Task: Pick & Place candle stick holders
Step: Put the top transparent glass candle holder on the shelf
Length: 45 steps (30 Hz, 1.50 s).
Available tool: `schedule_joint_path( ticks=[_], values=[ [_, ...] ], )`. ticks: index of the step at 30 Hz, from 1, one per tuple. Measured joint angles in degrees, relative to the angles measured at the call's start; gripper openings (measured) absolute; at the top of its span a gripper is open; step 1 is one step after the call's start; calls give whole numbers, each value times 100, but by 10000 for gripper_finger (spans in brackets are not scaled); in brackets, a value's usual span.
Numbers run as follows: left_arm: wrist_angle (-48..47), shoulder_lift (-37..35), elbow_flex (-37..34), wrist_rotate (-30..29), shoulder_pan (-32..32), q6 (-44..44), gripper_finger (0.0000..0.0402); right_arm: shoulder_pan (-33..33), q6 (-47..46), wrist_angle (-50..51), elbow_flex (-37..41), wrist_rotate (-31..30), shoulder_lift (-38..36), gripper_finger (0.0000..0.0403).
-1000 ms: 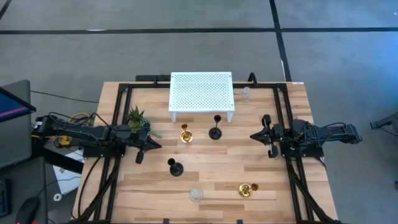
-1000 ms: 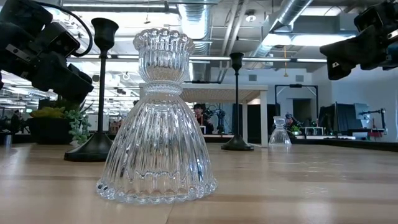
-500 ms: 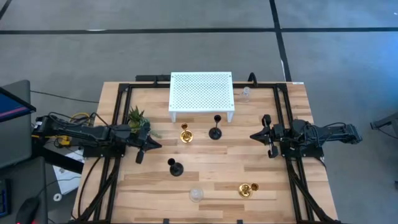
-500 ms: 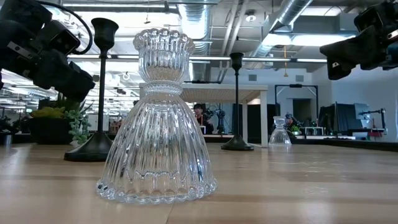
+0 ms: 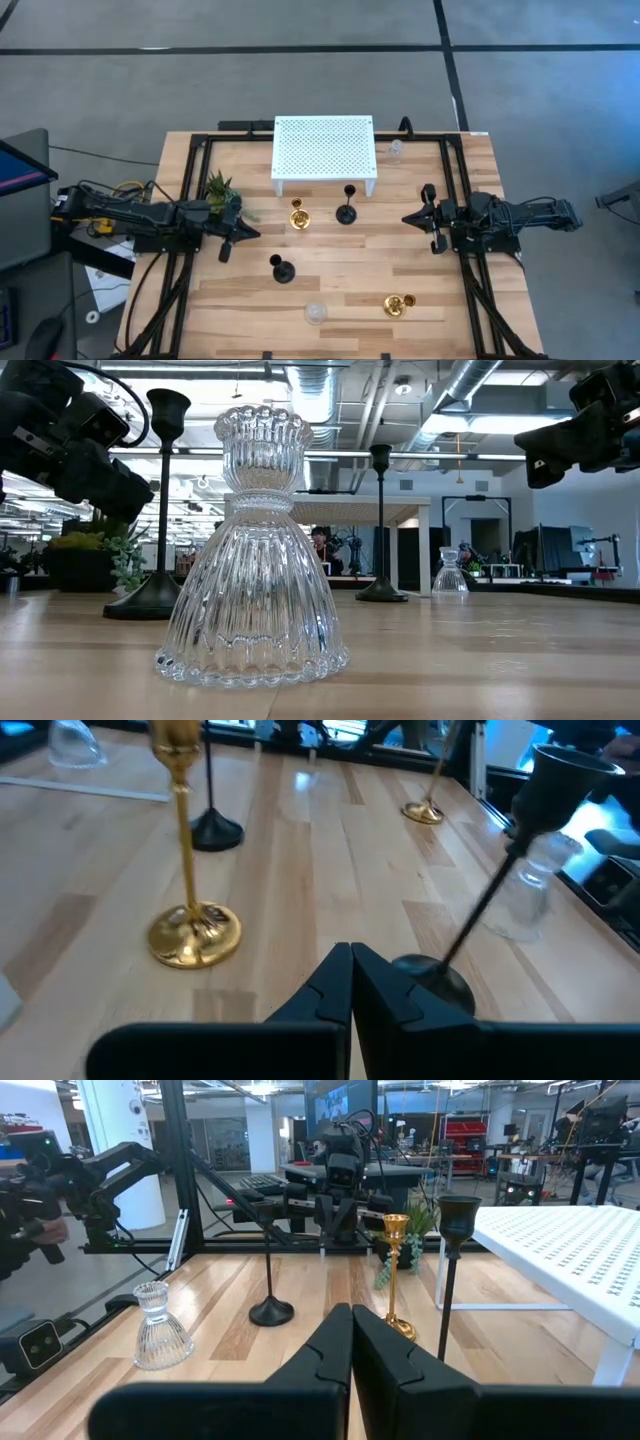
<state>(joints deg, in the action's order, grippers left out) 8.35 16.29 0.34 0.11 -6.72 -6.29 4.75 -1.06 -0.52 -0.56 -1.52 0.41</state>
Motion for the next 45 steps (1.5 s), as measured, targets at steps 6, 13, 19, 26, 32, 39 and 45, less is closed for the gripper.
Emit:
schedule_joint_path(
  ticks=[6,13,19,26,32,39,45],
  values=[
    [579,0,0,-265,0,0,4,-86,8,-428,-27,-335,-2,0],
    [1669,0,0,-353,0,477,4,-157,8,-8,-557,-1125,2,0],
    [1793,112,131,-783,0,452,4,-140,-124,1053,-1189,-1690,9,0],
    [1740,817,840,-921,-1,977,4,-140,-138,1388,-1449,-2166,67,0],
    [1698,1398,1419,-930,-2,1491,4,-142,-313,1578,-1445,-2767,244,0],
    [1694,1711,1637,-1020,-2,1346,4,-140,-643,1530,-1634,-2900,892,0],
    [1700,1670,1657,-1427,0,1336,4,-142,-658,2096,-2463,-3807,1652,0]
  ],
)
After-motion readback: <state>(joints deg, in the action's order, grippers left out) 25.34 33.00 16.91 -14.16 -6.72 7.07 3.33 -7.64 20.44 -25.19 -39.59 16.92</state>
